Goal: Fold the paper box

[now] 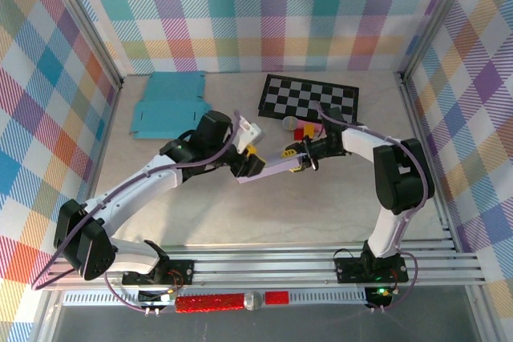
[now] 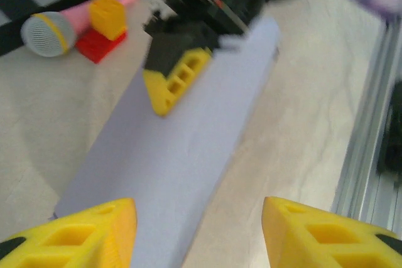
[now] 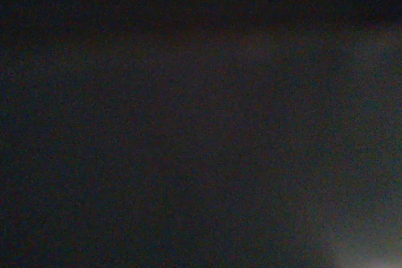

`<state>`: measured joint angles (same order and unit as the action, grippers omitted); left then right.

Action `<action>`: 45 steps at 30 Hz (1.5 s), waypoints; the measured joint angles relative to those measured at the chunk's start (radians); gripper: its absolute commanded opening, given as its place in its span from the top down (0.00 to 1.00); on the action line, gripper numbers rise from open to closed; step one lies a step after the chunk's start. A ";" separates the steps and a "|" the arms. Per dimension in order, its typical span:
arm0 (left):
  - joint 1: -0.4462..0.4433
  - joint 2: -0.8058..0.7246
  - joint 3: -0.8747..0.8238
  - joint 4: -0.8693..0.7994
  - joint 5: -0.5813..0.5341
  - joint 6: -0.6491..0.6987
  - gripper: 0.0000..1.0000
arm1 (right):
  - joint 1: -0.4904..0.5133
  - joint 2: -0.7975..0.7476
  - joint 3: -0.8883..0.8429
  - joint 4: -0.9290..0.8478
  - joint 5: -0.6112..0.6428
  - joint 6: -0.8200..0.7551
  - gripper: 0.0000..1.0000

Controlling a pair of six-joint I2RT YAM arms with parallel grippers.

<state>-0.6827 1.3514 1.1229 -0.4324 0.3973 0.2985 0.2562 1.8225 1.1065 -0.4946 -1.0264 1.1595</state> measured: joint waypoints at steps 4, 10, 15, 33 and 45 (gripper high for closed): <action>-0.044 0.034 0.052 -0.097 -0.017 0.161 0.43 | -0.032 0.000 -0.002 -0.083 -0.038 0.025 0.72; -0.068 0.042 0.054 -0.143 -0.035 0.348 0.33 | -0.061 0.008 -0.033 -0.148 -0.085 0.038 0.72; -0.069 0.075 0.051 -0.143 -0.080 0.419 0.28 | -0.068 0.024 -0.052 -0.173 -0.118 0.038 0.72; -0.076 0.206 0.048 -0.142 -0.105 0.529 0.30 | -0.095 0.034 -0.154 -0.157 -0.179 0.194 0.63; -0.076 0.306 0.125 -0.130 -0.130 0.508 0.39 | -0.158 0.020 -0.149 -0.227 0.008 0.212 0.31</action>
<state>-0.7589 1.6573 1.2476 -0.5625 0.2672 0.8066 0.0986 1.8427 0.9573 -0.7219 -1.0187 1.3712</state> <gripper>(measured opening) 0.614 0.666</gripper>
